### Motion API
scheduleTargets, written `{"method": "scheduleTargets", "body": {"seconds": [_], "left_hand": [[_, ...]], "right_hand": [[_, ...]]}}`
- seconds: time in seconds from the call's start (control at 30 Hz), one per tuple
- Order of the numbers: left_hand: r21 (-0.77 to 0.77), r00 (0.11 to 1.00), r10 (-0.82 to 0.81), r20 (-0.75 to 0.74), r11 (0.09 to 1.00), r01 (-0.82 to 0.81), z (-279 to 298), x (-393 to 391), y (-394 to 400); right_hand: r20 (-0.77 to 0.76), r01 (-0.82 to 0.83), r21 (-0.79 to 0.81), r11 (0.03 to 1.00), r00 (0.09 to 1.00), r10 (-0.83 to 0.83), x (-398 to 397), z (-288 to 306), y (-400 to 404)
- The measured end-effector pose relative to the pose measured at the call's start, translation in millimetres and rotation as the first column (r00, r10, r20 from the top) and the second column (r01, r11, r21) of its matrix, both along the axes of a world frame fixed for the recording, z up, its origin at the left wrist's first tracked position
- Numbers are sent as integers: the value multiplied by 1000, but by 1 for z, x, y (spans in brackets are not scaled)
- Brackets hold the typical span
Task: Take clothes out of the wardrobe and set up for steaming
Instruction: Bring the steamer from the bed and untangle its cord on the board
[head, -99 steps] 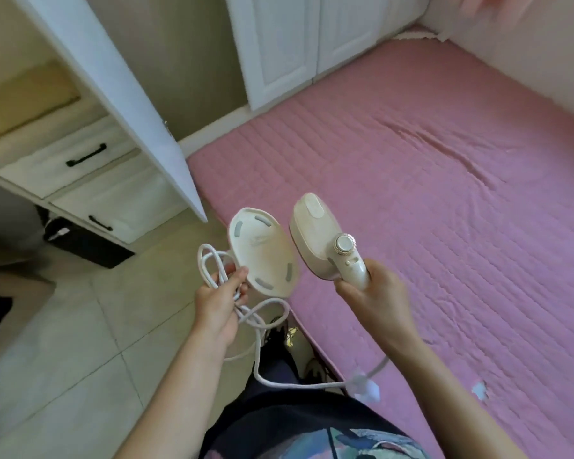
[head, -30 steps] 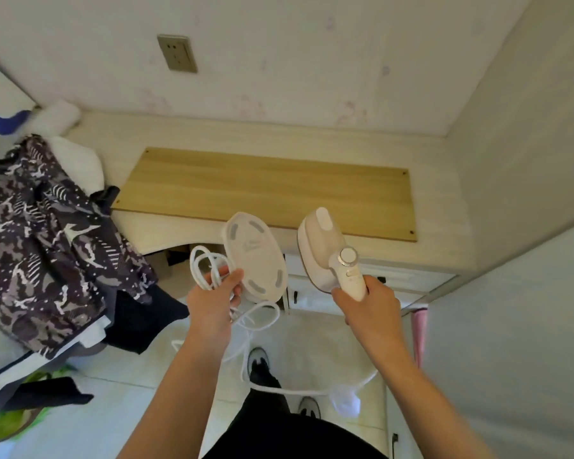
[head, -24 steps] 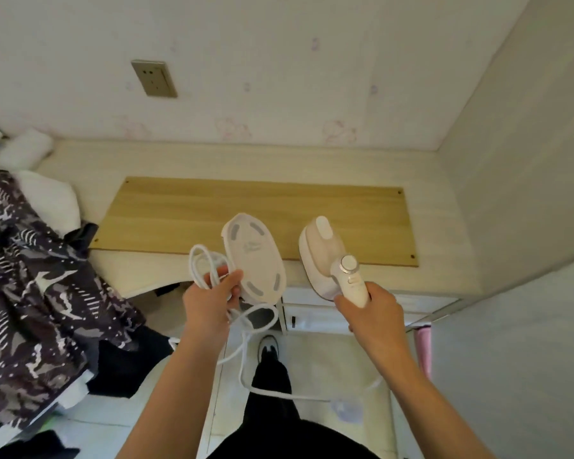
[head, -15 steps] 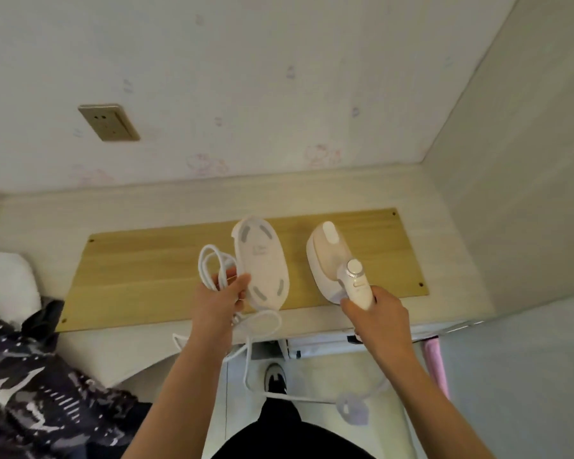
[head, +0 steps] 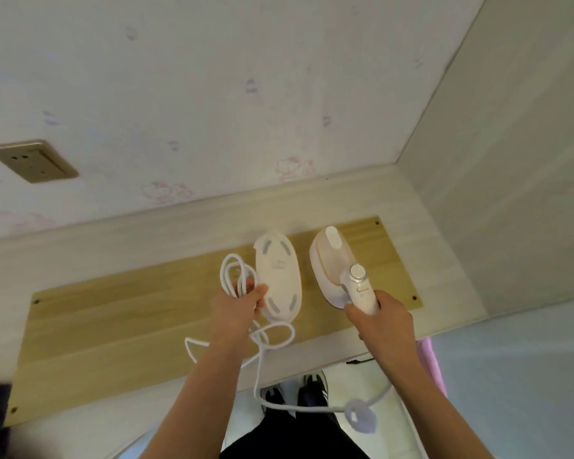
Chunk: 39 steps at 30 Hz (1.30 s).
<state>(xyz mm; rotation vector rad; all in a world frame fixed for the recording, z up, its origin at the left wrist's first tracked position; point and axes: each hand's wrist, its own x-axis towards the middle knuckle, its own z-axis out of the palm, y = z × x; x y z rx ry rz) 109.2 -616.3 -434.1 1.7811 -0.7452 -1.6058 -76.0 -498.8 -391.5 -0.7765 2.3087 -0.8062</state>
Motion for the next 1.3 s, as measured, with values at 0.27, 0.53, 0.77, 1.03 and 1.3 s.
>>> {"method": "scheduleTargets", "body": {"seconds": [0.27,0.53,0.77,1.03,1.3], "left_hand": [[82,998,8,63,997,-13,-8,-43,1],[102,997,24,80,994,-32,-4,-86,8],[137,997,40,70,989,-49,-14,-115,13],[177,997,-18,79,984,3,-24,-123,16],[163,996,87,11,983,-87,-24,-94,17]], "right_hand": [[11,14,17,1000,1000,-14,-33,-3,-5],[36,17,9,1000,999,-18,-60,-6,-12],[25,10,3,1000,1000,-10,-78,-11,-15],[38,-27,-3,1000,999,27,-81,-18,-15],[91,-35,-16,999,995,36,-64,-19,-23]]}}
